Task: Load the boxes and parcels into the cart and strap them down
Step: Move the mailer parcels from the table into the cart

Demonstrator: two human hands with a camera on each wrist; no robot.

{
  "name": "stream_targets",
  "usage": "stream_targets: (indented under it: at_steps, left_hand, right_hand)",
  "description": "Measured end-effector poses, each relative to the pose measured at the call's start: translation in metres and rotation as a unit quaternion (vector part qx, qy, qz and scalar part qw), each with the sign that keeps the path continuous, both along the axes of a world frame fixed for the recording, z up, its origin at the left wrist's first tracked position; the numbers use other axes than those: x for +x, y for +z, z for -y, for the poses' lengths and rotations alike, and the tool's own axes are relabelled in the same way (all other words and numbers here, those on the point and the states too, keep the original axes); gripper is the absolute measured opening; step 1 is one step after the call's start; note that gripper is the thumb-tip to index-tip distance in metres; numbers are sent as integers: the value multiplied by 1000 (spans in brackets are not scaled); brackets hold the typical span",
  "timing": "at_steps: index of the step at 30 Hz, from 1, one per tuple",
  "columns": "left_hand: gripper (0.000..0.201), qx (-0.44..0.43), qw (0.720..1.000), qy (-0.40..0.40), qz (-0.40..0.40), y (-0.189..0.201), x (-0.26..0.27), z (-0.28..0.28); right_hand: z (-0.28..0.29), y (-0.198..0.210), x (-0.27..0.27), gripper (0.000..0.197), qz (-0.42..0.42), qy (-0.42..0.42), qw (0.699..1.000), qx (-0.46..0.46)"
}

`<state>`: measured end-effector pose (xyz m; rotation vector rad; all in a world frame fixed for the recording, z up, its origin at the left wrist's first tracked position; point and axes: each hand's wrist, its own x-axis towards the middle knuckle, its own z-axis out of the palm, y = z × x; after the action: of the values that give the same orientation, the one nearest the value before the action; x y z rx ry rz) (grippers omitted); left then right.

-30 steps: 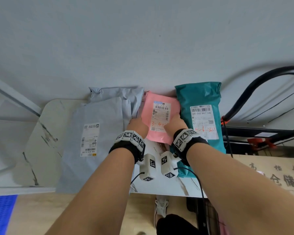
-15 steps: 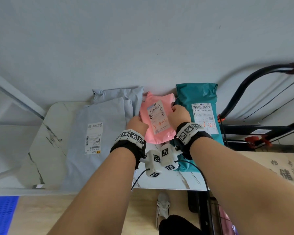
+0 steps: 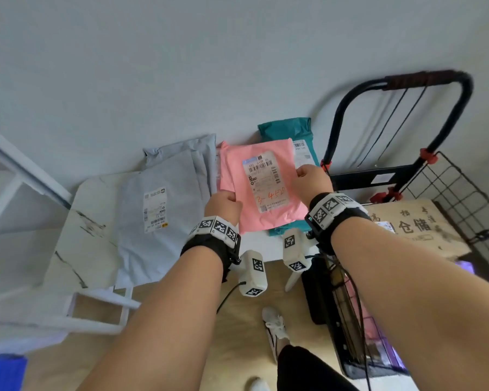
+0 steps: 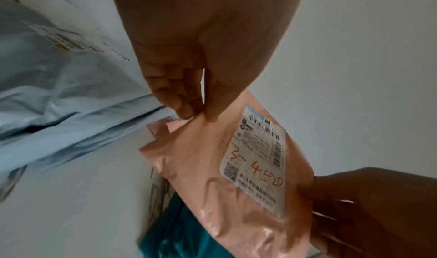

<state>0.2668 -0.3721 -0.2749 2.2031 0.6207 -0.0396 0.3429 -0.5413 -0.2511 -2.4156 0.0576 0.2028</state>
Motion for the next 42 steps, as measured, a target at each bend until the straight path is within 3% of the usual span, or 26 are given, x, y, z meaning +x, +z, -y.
stream_targets:
  at_steps: [6, 8, 15, 21, 25, 34, 40, 42]
  left_hand:
    - [23, -29, 999, -31, 8, 4, -29, 51]
    - [16, -42, 998, -40, 5, 6, -31, 69]
    - [14, -48, 995, -91, -8, 5, -21, 146]
    - [27, -77, 986, -138, -55, -11, 0, 246]
    - [21, -80, 981, -153, -91, -31, 19, 318]
    - [15, -67, 968, -164, -177, -105, 45, 477]
    - [14, -103, 942, -180, -264, -157, 57, 537]
    - [25, -100, 933, -188, -291, -174, 59, 547]
  right_hand:
    - [59, -2, -57, 21, -33, -62, 997, -12]
    - [79, -4, -68, 20, -49, -77, 996, -10]
    - [161, -5, -86, 22, -67, -127, 989, -46]
    - [259, -24, -88, 19, -78, -176, 980, -51]
    - [333, -40, -81, 28, -101, -185, 976, -50]
    - [493, -87, -37, 18, -186, -176, 964, -70]
    - [558, -140, -17, 21, -270, -127, 947, -123]
    - [569, -161, -12, 23, -303, -115, 937, -130]
